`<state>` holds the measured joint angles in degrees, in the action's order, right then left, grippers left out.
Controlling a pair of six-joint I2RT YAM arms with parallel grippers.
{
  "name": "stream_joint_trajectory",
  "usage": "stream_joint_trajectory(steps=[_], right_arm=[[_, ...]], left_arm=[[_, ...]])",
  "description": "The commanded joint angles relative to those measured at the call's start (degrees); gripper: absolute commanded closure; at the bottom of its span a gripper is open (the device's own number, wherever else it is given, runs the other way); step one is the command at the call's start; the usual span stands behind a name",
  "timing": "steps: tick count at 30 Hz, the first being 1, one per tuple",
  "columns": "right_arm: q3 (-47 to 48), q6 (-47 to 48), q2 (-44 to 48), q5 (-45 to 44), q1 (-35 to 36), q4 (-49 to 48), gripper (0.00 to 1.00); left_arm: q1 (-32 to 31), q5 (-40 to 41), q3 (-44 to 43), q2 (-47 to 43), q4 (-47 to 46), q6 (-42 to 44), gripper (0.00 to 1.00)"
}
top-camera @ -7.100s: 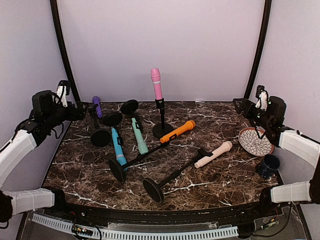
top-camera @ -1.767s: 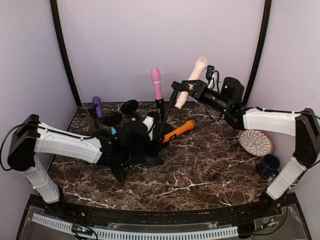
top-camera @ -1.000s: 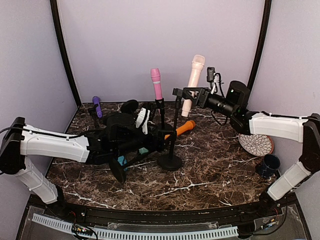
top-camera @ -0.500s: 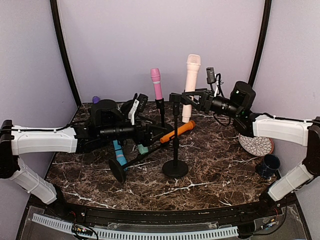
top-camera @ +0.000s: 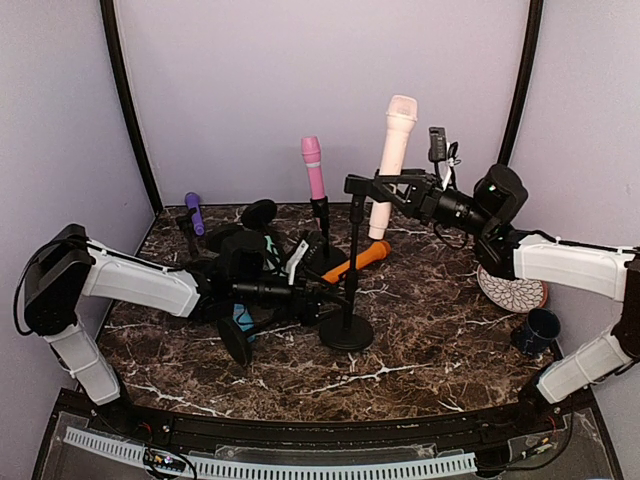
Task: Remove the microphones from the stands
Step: Pass from the right arm to the left
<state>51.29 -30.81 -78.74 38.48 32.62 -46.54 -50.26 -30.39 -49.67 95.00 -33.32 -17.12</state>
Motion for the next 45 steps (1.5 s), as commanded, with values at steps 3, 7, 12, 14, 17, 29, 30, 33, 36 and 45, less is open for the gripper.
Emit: stream_joint_trajectory(steps=[3, 7, 12, 14, 17, 29, 30, 33, 36, 45], right_arm=[[0.5, -4.5, 2.7, -2.6, 0.4, -11.3, 0.82], [0.5, -4.8, 2.9, -3.3, 0.4, -11.5, 0.82], [0.5, -5.1, 3.1, -3.6, 0.4, -11.5, 0.82], [0.6, -5.4, 2.9, -3.6, 0.4, -11.6, 0.82], [0.7, -6.0, 2.6, -3.7, 0.4, -12.3, 0.82], [0.4, -3.1, 4.1, -10.6, 0.3, -6.9, 0.82], [0.3, -2.6, 4.3, -11.8, 0.3, -6.0, 0.82], [-0.6, -2.0, 4.8, -15.7, -0.1, -4.0, 0.75], [-1.5, -3.2, 4.6, -17.1, -1.1, -4.0, 0.42], [-3.5, -4.0, 6.2, -18.5, -1.9, -1.6, 0.01]], left_arm=[[-3.6, 3.7, -1.4, 3.5, -6.3, 4.2, 0.15], [-4.6, 6.8, -2.0, 5.2, -8.0, 5.3, 0.27], [-5.5, 10.3, -1.6, 5.5, -9.5, 5.9, 0.41], [-5.6, 10.8, -1.8, 5.9, -9.6, 5.4, 0.41], [-5.6, 10.9, -2.1, 6.7, -10.5, 4.7, 0.46], [-6.7, 12.8, -0.3, 4.7, -11.3, 5.6, 0.85], [-6.8, 13.3, 0.0, 4.4, -11.2, 6.0, 0.91], [-7.0, 14.5, 0.6, 2.2, -11.0, 6.8, 1.00], [-7.1, 15.7, 1.8, -0.1, -12.1, 6.4, 1.00], [-6.8, 23.7, 0.3, -5.8, -12.0, 5.1, 1.00]])
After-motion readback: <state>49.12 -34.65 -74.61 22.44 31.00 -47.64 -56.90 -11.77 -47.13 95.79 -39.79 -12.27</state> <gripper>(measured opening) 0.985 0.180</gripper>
